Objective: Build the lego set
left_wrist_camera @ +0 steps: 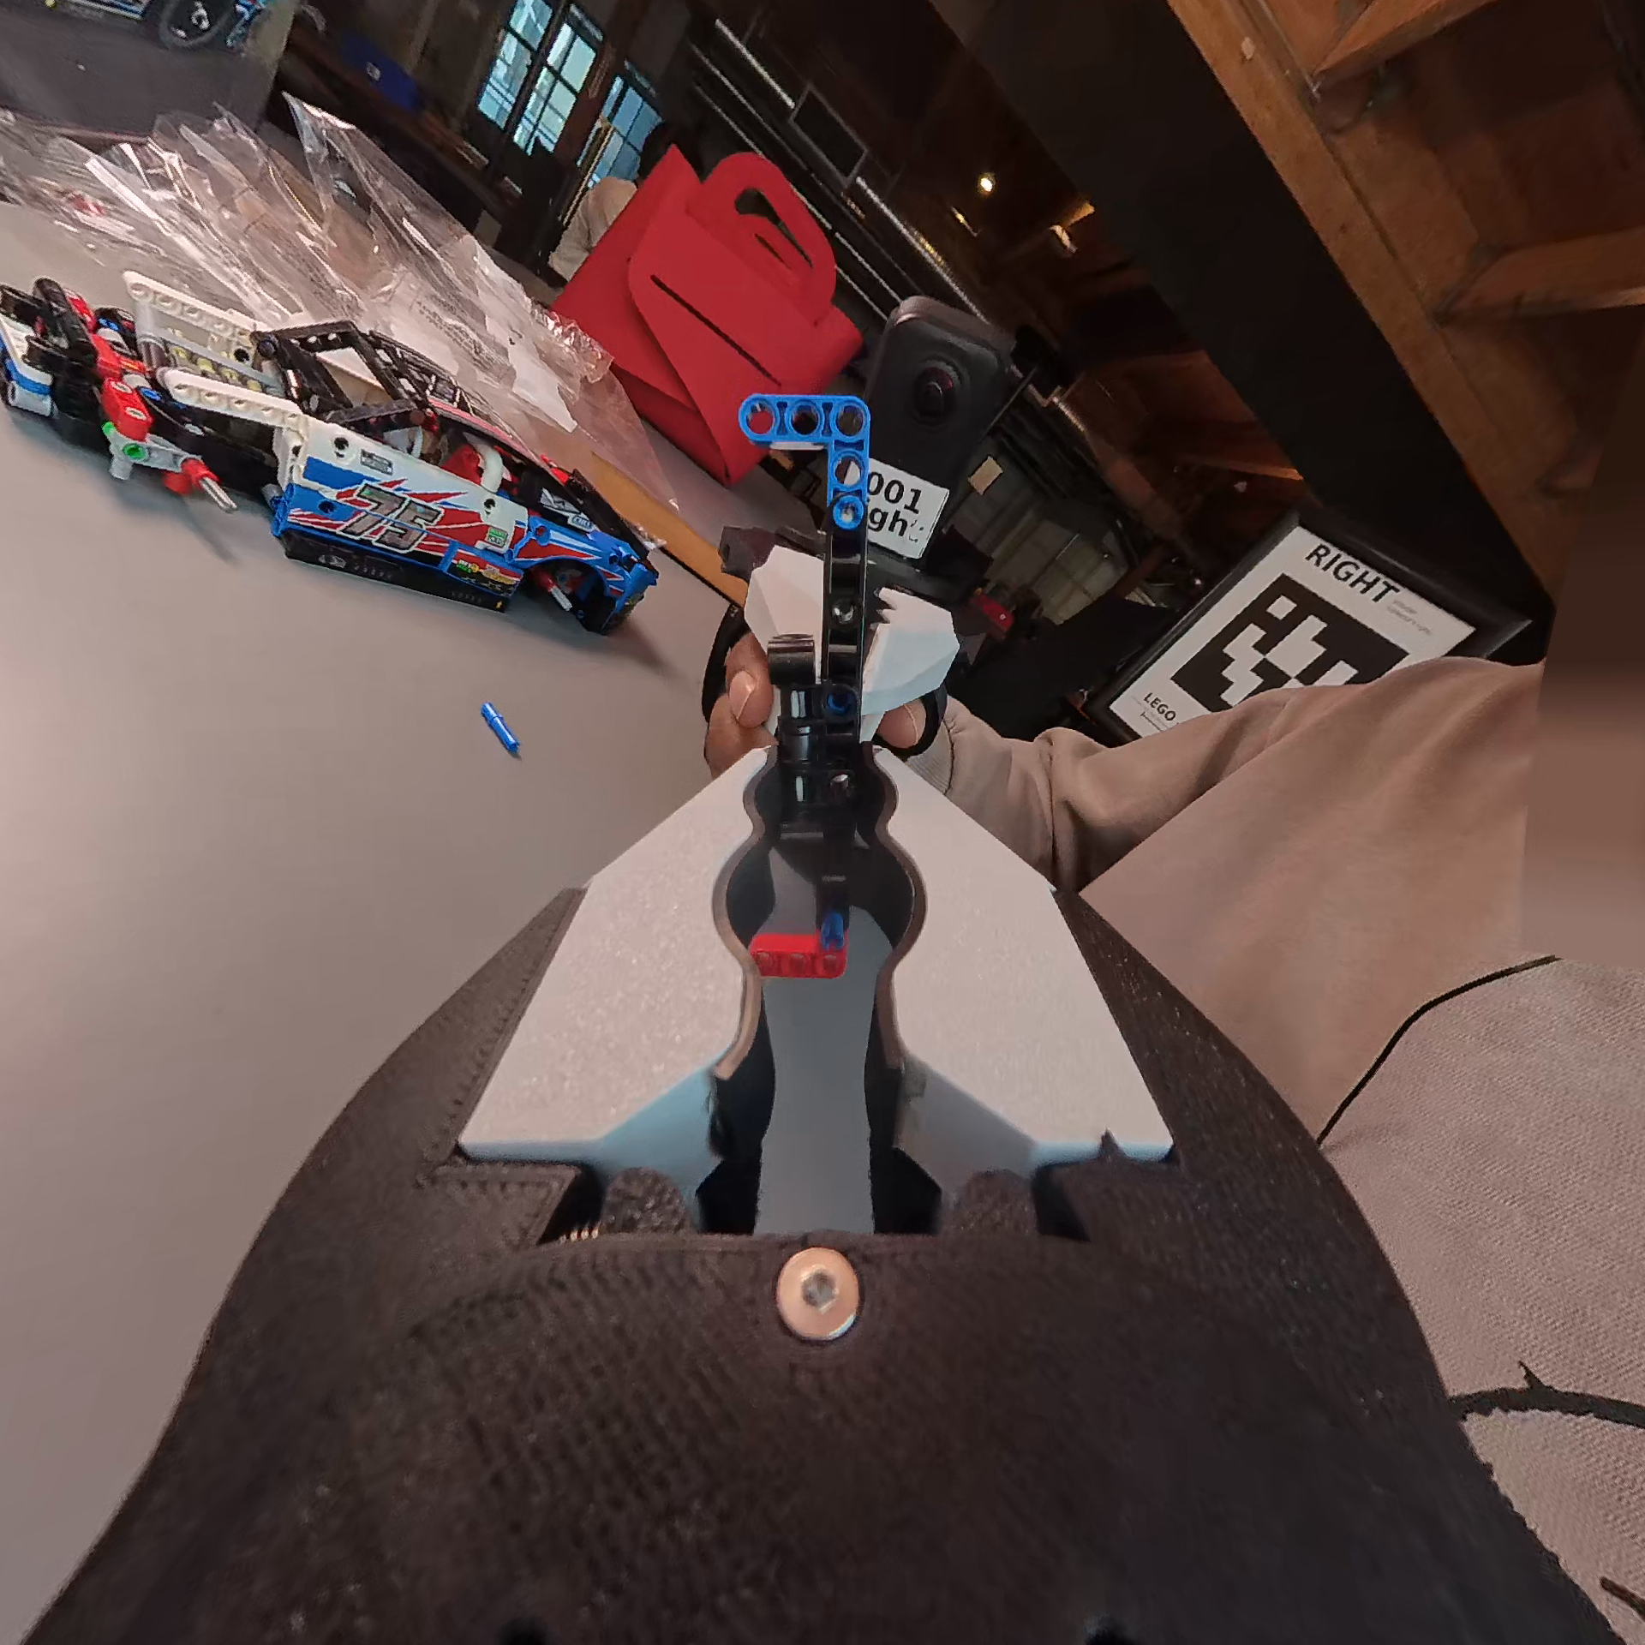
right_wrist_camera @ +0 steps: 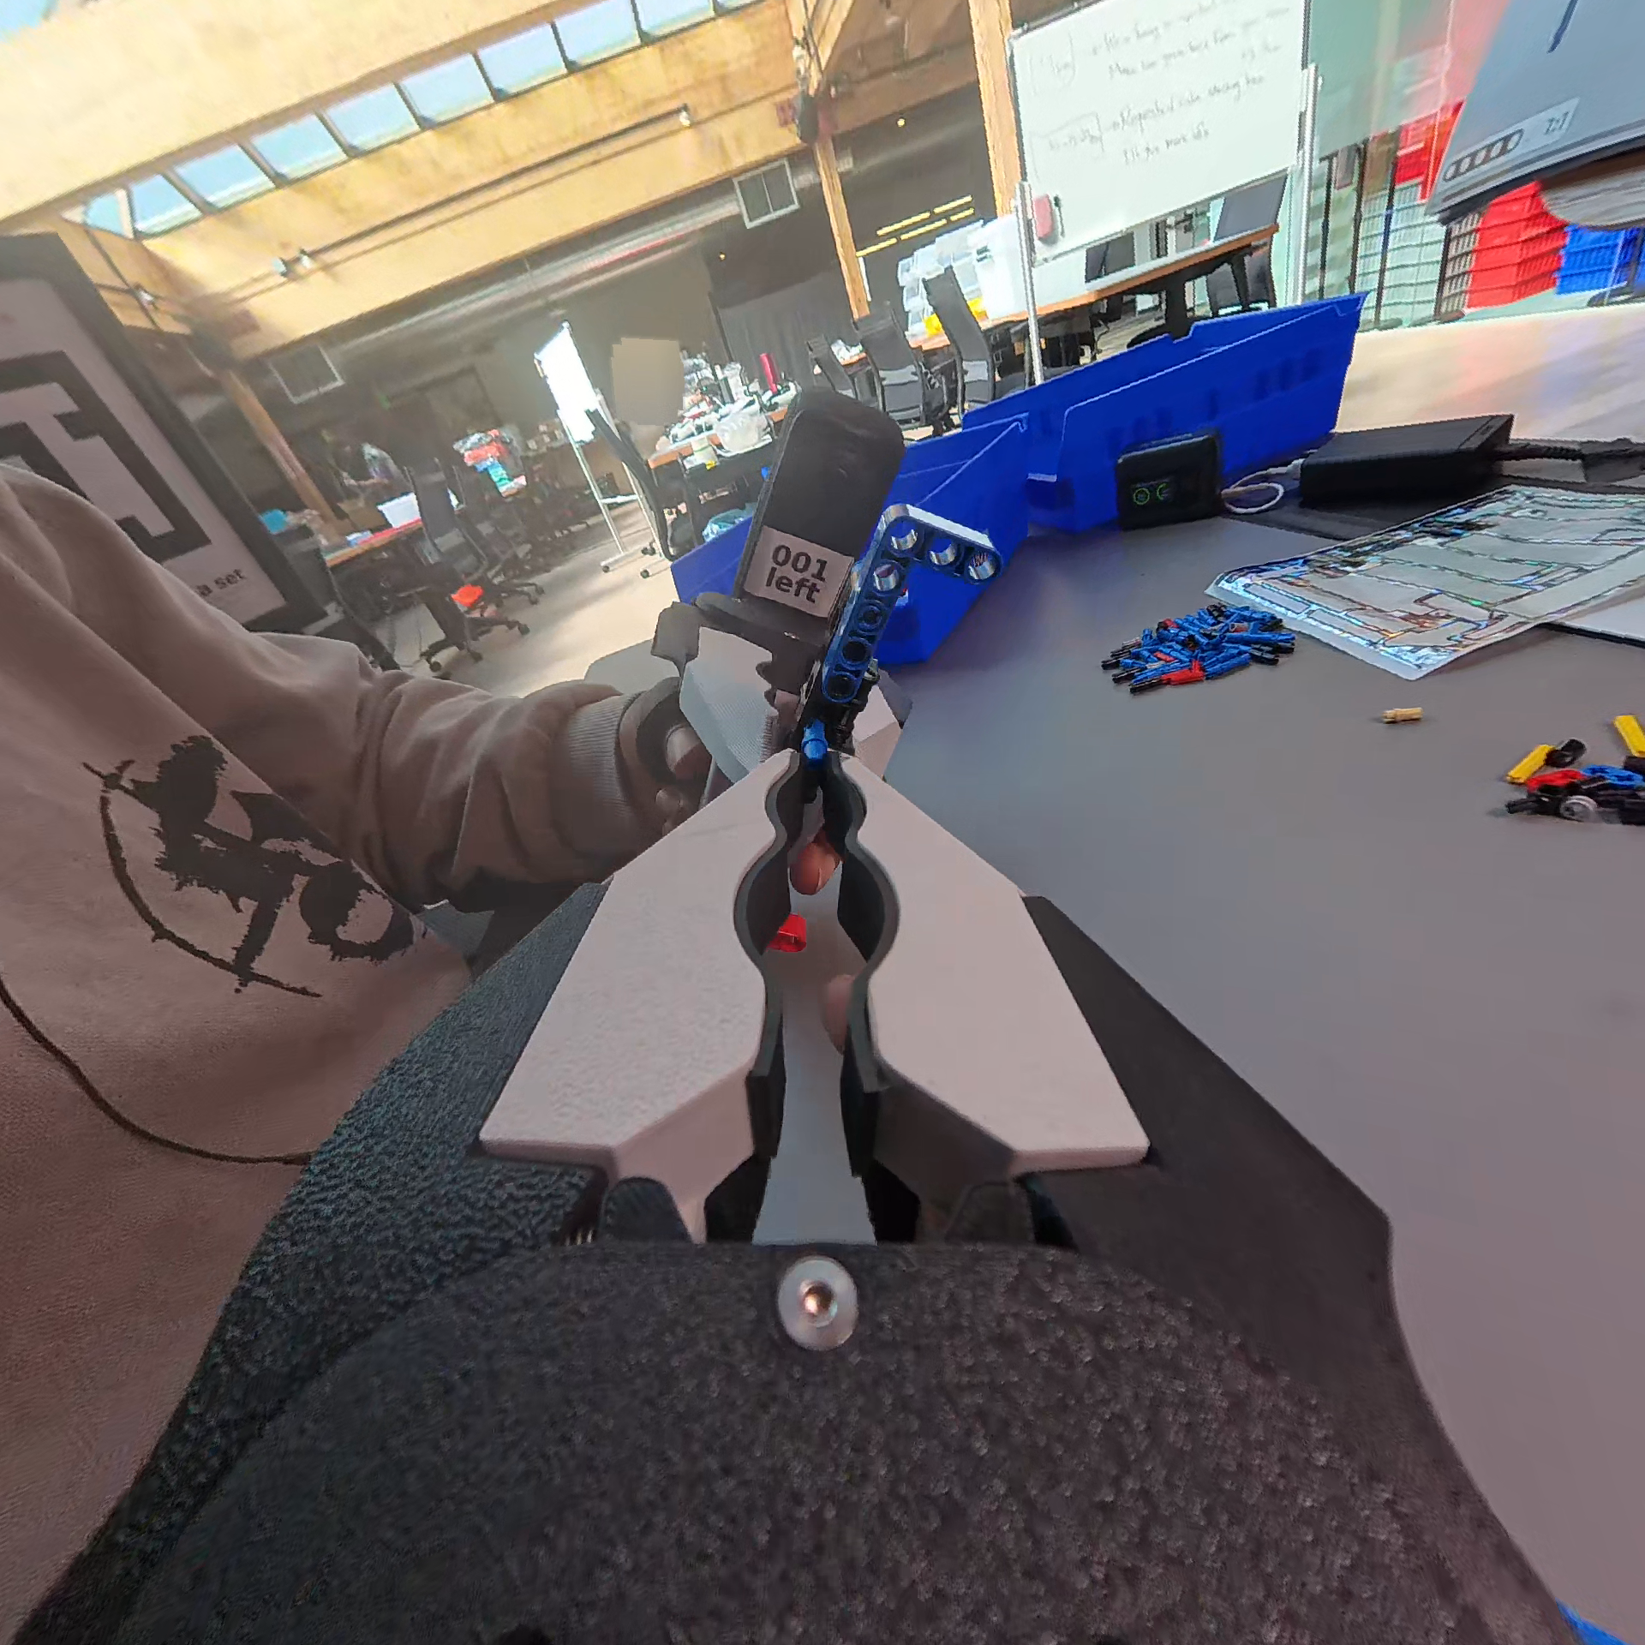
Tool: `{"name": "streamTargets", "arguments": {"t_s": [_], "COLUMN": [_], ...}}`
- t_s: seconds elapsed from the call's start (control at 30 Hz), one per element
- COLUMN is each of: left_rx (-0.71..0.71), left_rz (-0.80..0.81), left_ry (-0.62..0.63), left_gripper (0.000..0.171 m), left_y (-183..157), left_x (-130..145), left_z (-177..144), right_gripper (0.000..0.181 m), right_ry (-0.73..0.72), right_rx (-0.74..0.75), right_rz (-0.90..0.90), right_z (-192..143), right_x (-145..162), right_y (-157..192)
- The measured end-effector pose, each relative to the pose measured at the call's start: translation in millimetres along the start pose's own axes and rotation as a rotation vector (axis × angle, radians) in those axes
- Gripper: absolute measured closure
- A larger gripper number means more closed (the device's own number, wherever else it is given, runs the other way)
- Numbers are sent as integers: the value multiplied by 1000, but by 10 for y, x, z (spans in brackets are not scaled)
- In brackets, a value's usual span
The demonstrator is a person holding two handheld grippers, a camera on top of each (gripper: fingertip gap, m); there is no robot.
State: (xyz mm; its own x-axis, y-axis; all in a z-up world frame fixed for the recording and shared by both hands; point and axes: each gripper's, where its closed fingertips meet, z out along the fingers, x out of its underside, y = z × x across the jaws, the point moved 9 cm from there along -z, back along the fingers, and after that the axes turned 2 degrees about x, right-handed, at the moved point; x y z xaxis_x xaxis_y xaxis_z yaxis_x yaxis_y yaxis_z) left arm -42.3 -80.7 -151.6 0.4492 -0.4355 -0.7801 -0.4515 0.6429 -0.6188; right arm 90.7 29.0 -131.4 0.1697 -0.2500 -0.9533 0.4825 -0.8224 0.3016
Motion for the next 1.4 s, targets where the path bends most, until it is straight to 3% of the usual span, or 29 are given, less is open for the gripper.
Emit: {"name": "streamTargets", "arguments": {"t_s": [0.2, 0.33, 0.63, 0.83, 1.0, 1.1, 1.4], "left_rx": [-83, -99, -80, -37, -61, -67, -150], "left_rz": [144, 188, 185, 106, 142, 166, 244], "left_ry": [254, 282, 96, -14, 67, 187, 408], "left_gripper": [157, 156, 145, 152, 157, 157, 157], "left_y": [-55, -39, -90, -91, -107, -130, -74], "left_x": [197, 151, 9, -78, -47, 2, 161], "left_z": [135, 177, 90, 13, -6, 15, 68], "right_gripper": [181, 180, 180, 181, 181, 181, 181], "right_ry": [112, 173, 53, 19, 69, 100, 347], "right_rx": [-80, -67, -81, -99, -102, -135, -113], "right_rz": [44, 9, 99, 84, 51, 49, -62], "right_z": [51, 11, -65, -46, -23, 0, 19], "right_x": [62, 21, 0, -3, 28, 56, 191], "right_y": [28, 15, -82, -45, -12, 28, 50]}}
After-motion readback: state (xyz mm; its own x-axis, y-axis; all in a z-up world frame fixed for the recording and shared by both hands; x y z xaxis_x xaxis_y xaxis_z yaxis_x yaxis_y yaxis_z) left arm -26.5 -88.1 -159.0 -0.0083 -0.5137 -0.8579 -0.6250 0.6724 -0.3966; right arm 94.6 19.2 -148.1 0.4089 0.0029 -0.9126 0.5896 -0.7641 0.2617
